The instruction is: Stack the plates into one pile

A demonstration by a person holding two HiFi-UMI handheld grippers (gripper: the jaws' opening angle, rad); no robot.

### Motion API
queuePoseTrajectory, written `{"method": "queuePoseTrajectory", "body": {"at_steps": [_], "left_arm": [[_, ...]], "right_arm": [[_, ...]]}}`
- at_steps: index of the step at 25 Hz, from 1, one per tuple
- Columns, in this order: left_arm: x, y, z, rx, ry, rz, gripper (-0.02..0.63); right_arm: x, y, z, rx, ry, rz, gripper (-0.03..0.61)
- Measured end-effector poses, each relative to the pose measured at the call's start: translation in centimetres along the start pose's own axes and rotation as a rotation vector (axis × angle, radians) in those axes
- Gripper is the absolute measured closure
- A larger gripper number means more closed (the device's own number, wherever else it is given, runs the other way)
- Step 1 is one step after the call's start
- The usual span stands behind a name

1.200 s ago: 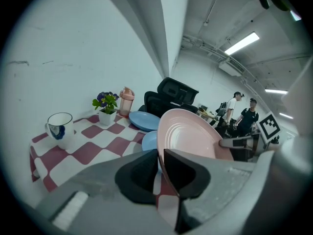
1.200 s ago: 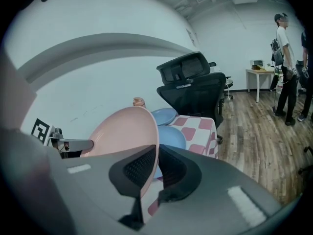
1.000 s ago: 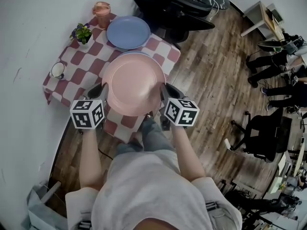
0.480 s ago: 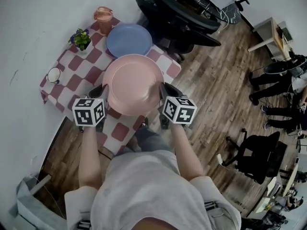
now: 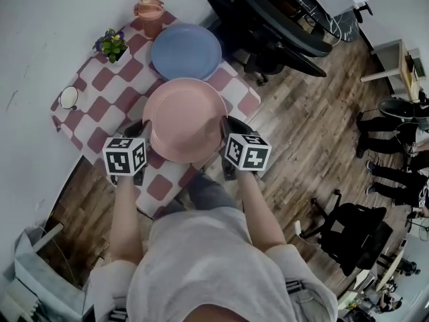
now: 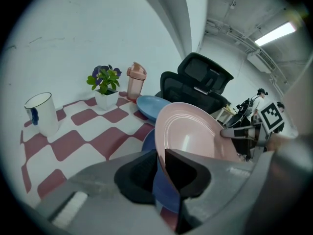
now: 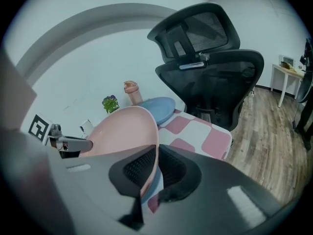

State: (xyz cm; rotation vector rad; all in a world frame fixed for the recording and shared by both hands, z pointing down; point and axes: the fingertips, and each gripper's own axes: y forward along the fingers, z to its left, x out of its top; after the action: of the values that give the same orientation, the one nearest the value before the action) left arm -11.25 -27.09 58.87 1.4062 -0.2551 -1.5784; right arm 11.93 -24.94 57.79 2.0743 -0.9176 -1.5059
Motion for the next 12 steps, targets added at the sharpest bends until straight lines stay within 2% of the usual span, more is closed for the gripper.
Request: {"method": "queuePoseTrajectory", "body": {"at_steps": [6,12], "left_arm": [[-1.5,0.6,1.1,0.042,-0.033,0.047,0.553],[-2.6,1.2,1.5,0.062,-0.030,0.091,0.548]], "right_arm": [[-1.1,2.1,0.0,0.029,-0.016,0.064,0.557],[-1.9,3.0,-0.2,0.036,-0.022,0.102,0.557]]}}
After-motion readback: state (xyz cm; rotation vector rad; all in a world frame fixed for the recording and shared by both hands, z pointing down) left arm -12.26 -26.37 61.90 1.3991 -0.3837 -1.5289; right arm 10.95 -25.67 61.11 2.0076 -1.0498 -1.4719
